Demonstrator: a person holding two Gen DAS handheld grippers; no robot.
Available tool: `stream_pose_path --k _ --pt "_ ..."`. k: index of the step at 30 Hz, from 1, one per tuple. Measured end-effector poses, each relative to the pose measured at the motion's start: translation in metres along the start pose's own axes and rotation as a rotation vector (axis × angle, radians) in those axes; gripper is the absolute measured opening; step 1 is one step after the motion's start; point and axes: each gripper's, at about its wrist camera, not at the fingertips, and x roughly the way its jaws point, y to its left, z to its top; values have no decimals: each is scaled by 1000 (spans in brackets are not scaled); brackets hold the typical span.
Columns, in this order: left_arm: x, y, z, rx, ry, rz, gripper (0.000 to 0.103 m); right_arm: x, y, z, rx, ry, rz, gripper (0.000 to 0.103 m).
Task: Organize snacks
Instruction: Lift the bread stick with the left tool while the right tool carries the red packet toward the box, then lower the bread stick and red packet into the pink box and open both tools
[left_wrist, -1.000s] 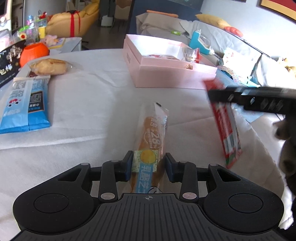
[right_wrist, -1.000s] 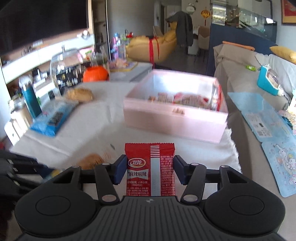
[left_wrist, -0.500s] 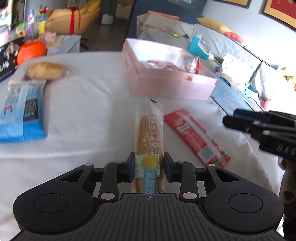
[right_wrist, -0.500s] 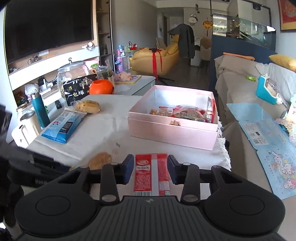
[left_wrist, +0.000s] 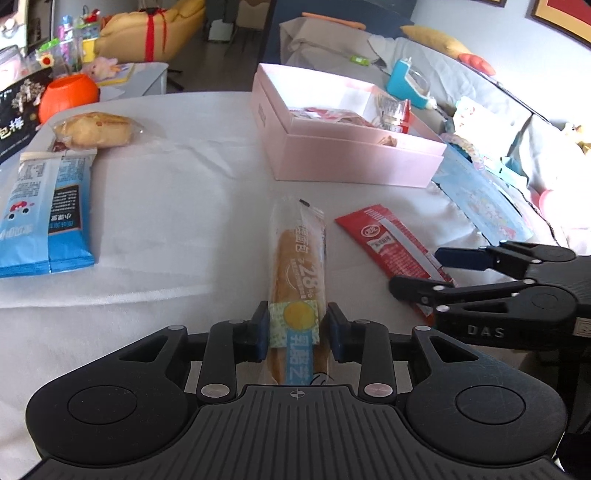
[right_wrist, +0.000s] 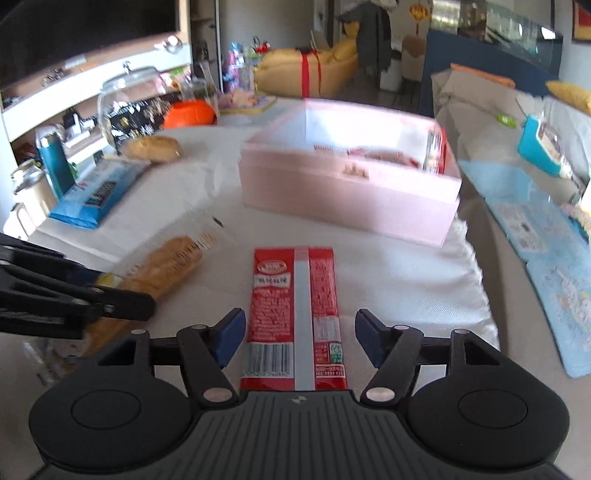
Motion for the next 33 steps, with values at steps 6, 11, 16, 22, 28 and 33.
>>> stream_pose_path --k 6,11,16,22,28,33 --pt "0 -1 0 1 1 3 36 -7 7 -5 -39 -4 14 54" --pt "-2 -4 2 28 8 1 35 -24 6 -2 -23 -37 46 47" --pt "-17 -12 9 54 -51 -29 35 -53 -4 6 7 -127 41 47" --pt "-57 -16 42 38 -222 -86 35 -78 -19 14 41 -211 7 47" --pt "-86 -32 124 76 -441 -132 35 -82 -33 21 59 -249 -32 47" --pt "-36 -30 193 33 -424 -201 37 -72 -40 27 74 -225 -62 47"
